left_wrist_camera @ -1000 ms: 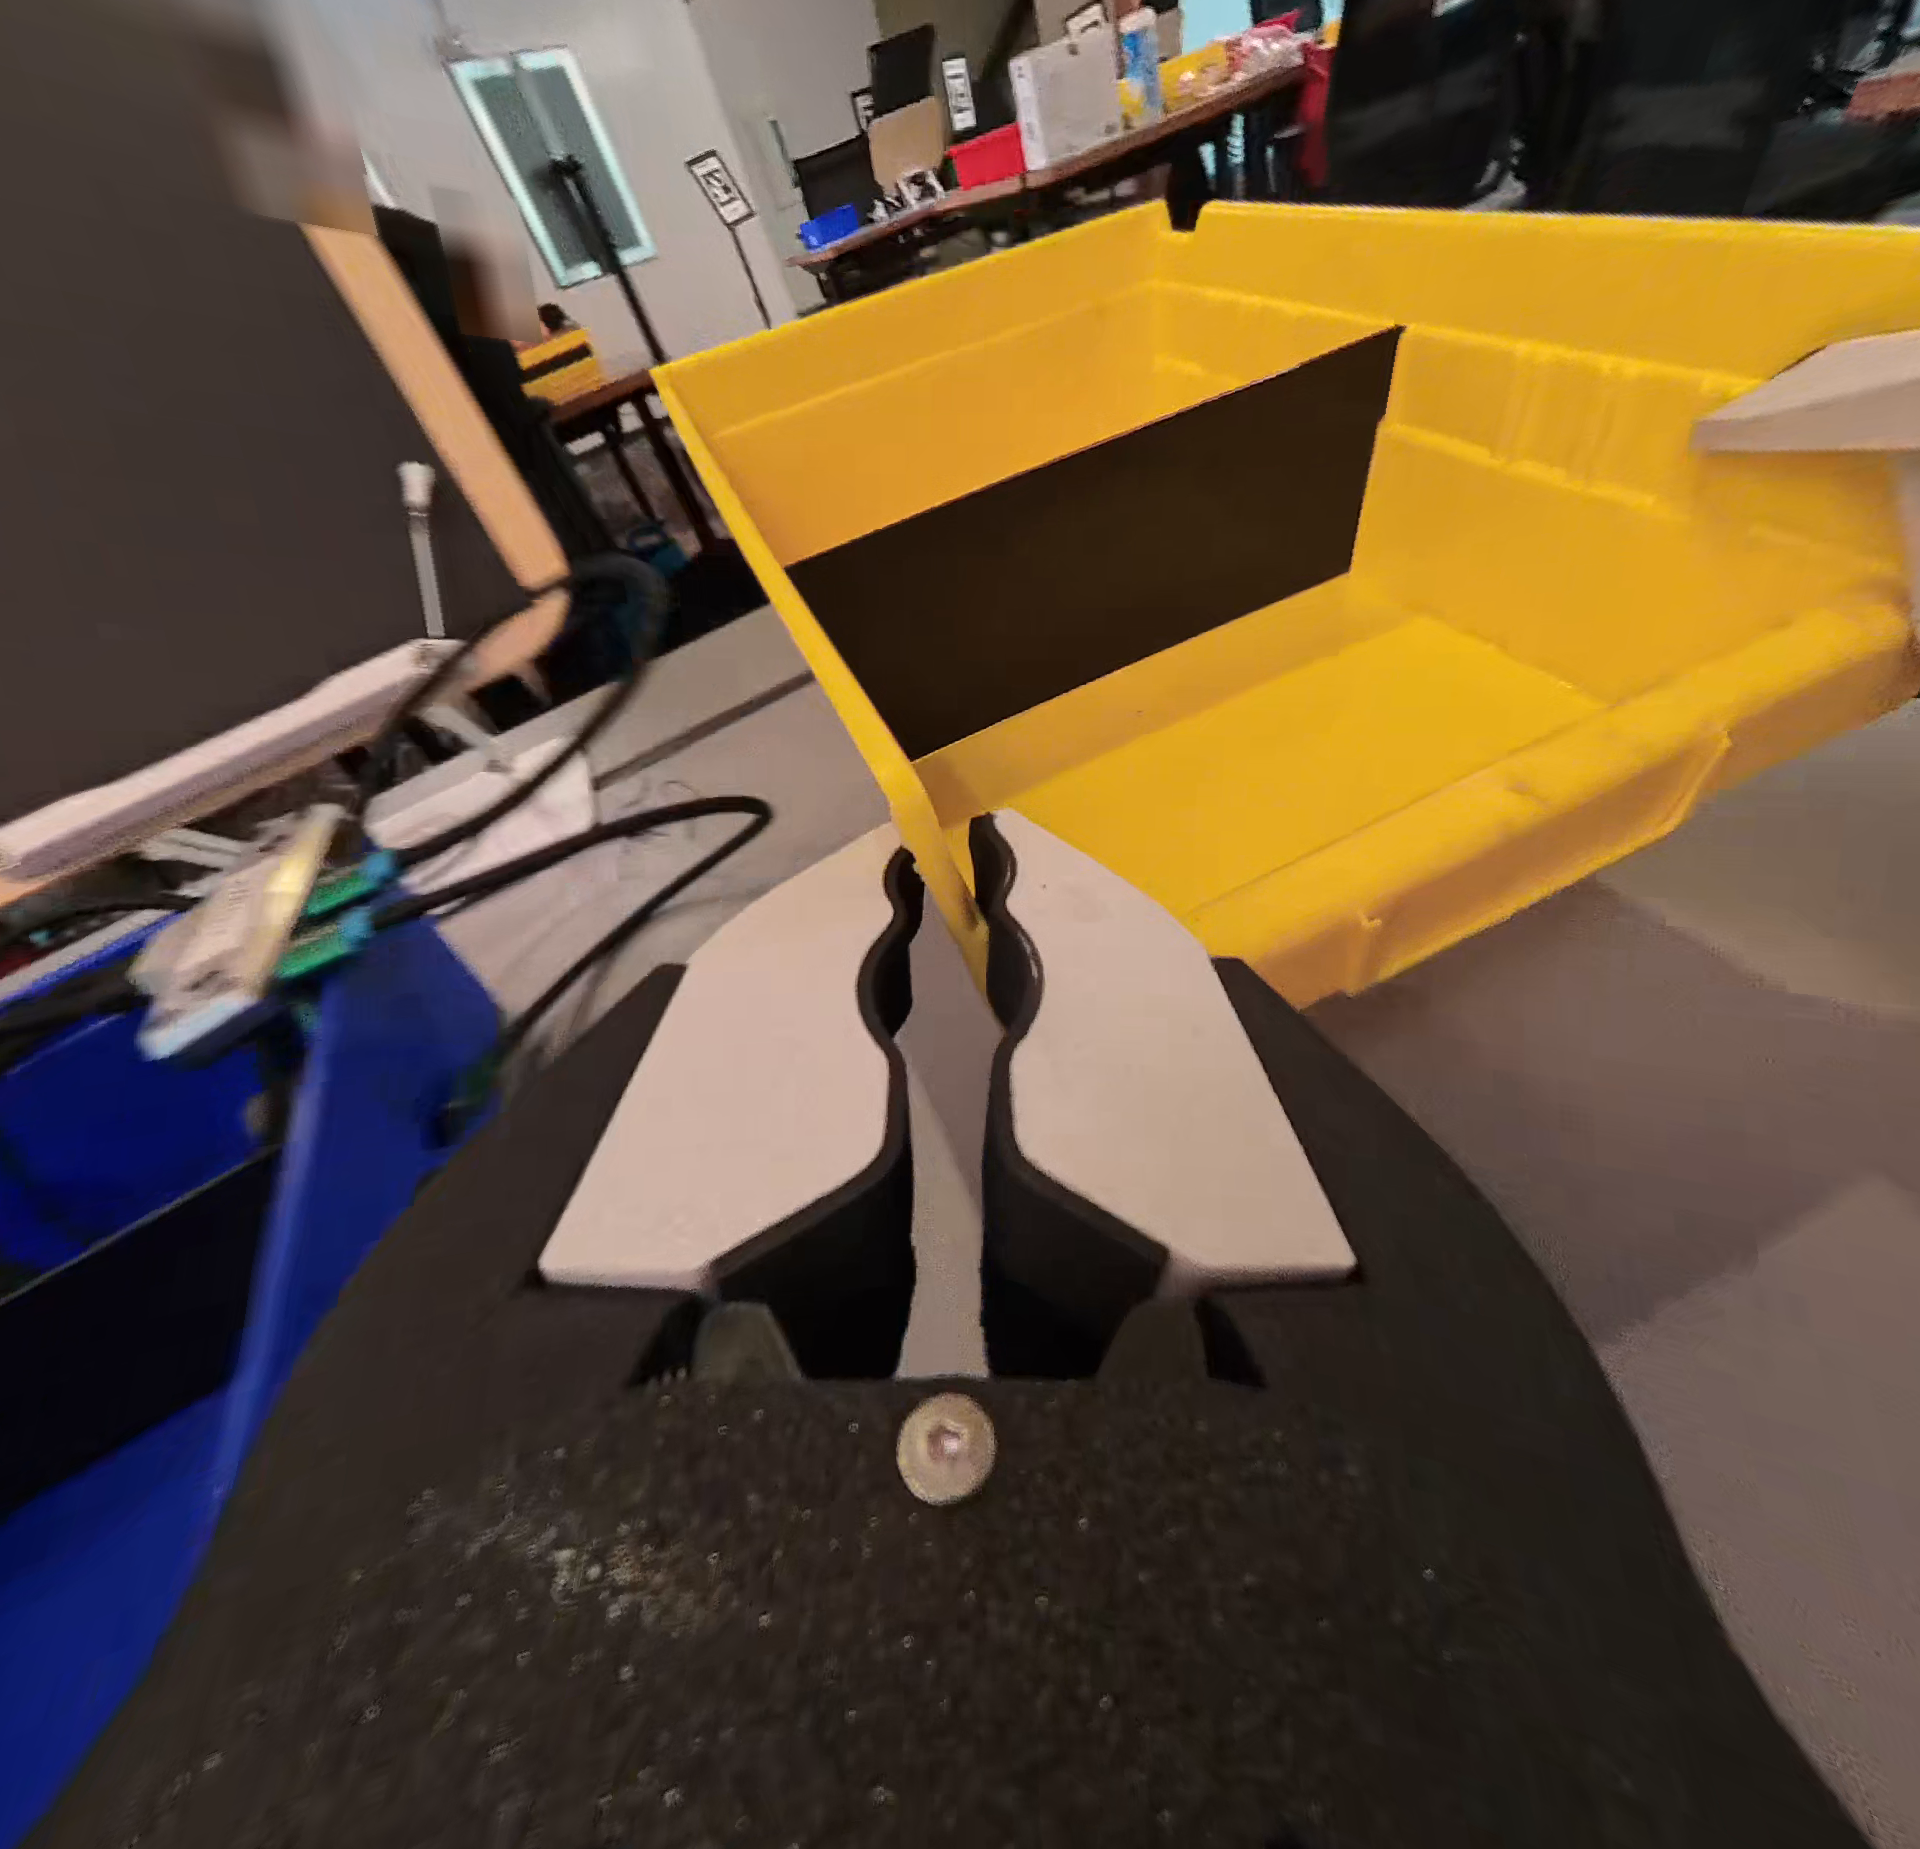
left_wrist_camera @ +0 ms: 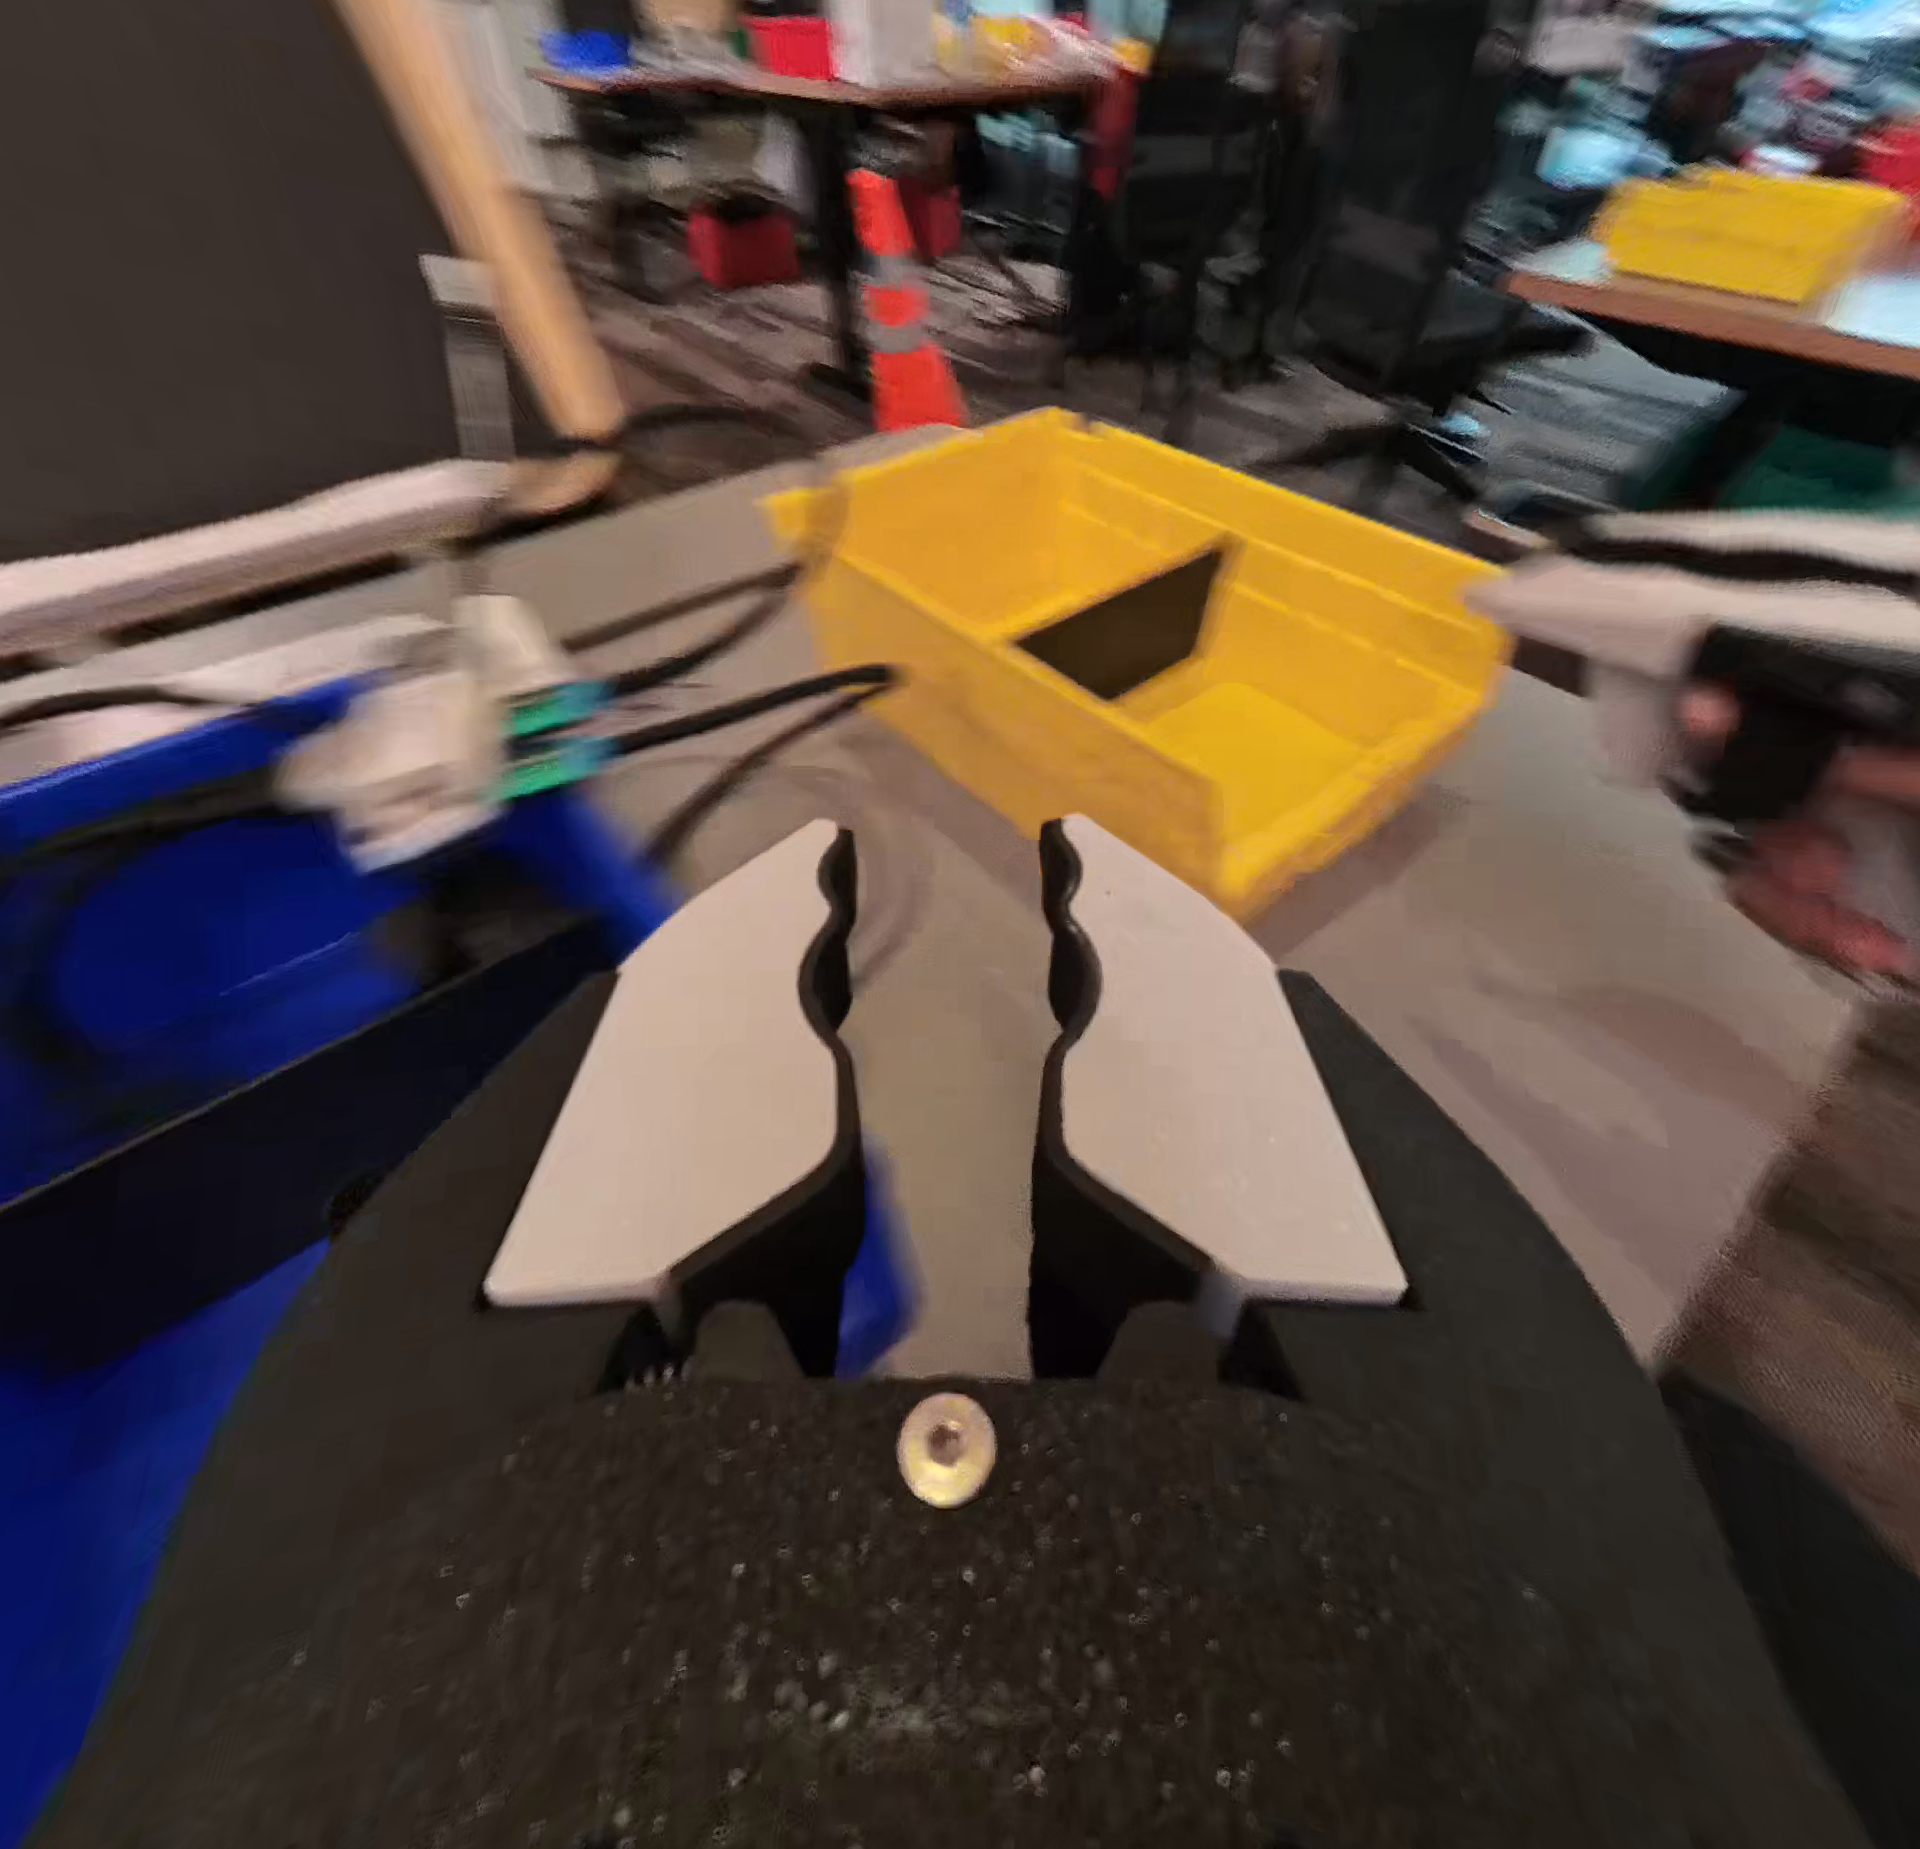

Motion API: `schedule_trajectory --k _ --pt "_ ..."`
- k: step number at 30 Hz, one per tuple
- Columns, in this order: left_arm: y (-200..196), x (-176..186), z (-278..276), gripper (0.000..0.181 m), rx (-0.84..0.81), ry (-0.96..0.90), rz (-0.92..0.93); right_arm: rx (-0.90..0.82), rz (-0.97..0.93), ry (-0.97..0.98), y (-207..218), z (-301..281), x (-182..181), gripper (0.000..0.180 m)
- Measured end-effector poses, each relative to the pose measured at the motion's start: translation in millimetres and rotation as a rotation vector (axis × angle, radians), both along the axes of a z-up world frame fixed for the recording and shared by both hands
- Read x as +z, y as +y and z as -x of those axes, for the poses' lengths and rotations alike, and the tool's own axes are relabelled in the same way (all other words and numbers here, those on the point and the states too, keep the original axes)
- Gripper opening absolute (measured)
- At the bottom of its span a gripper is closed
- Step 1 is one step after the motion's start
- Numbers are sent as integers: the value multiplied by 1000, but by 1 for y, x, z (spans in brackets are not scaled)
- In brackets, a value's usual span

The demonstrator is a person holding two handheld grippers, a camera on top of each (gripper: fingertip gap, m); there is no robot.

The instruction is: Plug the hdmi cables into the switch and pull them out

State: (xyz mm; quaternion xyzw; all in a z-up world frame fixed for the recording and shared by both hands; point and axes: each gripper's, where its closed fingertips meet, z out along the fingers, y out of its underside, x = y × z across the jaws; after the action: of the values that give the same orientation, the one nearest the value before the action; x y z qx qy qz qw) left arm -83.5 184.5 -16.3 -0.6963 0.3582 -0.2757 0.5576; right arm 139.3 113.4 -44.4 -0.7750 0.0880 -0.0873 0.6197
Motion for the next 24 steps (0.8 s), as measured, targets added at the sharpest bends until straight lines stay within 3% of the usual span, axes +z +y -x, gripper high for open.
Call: schedule_trajectory --k 2,4,7,10,12,14,16,18,24 --pt "39 9 84 33 251 -23 -125 192 29 97 17 70 -6 31" --pt "64 -5 162 33 451 10 -175 359 -4 211 32 138 -4 30" --pt "80 -62 221 50 500 93 -3 448 62 210 60 212 -27 48" --pt "90 -95 219 58 394 109 179 400 120 161 93 245 -53 60" --pt "92 -111 208 53 313 185 194 293 188 117 110 246 -71 60" --pt "91 -118 198 51 264 196 198 213 247 95 119 246 -87 47" --pt "92 -116 196 14 281 174 206 164 242 83 121 247 -86 29" --pt "93 -116 199 9 315 216 178 73 228 50 116 237 -81 4" --pt "87 -89 221 4 311 221 38 5 139 53 96 258 -63 4"
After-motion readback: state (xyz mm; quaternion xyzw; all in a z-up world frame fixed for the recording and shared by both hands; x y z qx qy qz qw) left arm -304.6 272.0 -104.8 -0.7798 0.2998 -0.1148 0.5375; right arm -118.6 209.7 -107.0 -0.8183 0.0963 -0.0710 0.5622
